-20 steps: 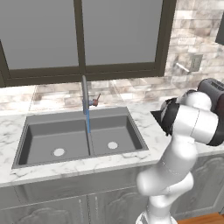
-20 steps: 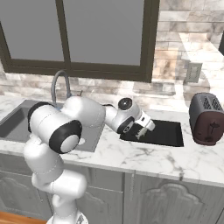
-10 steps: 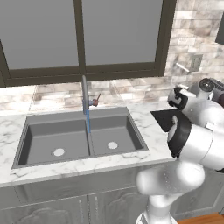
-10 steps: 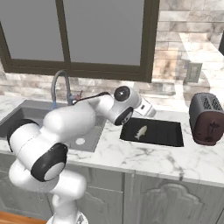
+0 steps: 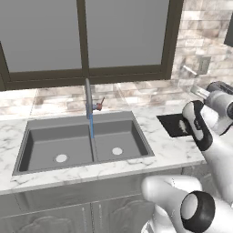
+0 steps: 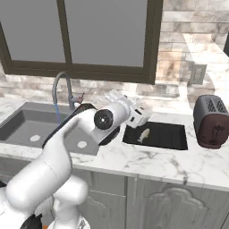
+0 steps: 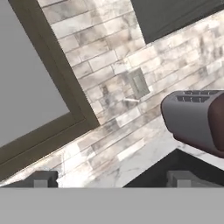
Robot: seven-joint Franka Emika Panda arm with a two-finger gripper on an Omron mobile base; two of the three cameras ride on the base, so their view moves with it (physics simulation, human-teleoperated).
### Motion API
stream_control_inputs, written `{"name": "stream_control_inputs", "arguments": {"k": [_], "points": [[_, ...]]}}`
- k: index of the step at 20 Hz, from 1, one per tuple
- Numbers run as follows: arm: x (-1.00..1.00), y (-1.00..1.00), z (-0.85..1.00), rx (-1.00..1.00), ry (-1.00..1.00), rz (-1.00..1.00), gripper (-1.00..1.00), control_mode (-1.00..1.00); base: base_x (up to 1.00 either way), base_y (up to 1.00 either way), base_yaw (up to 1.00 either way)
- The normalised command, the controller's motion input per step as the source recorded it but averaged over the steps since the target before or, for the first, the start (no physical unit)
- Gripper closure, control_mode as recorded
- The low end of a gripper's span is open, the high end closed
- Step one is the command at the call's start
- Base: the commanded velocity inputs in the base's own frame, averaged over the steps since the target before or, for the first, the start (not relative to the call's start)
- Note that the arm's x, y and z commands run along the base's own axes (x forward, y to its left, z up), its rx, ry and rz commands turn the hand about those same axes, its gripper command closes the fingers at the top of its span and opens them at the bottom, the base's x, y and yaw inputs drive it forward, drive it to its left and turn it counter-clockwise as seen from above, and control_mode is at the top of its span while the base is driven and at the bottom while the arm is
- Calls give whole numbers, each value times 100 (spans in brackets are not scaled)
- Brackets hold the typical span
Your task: Take the fish out of the fridge, briefly rinse it in the sink, and place it on the tray next to the sink.
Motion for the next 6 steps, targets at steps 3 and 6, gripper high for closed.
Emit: {"name": "stream_control_inputs", "arguments": {"k": [3, 6], "points": [[-100, 59, -15, -9, -22, 3, -100, -100, 0, 0, 0], [-100, 71, -57, -14, -11, 4, -100, -100, 0, 0, 0]]}}
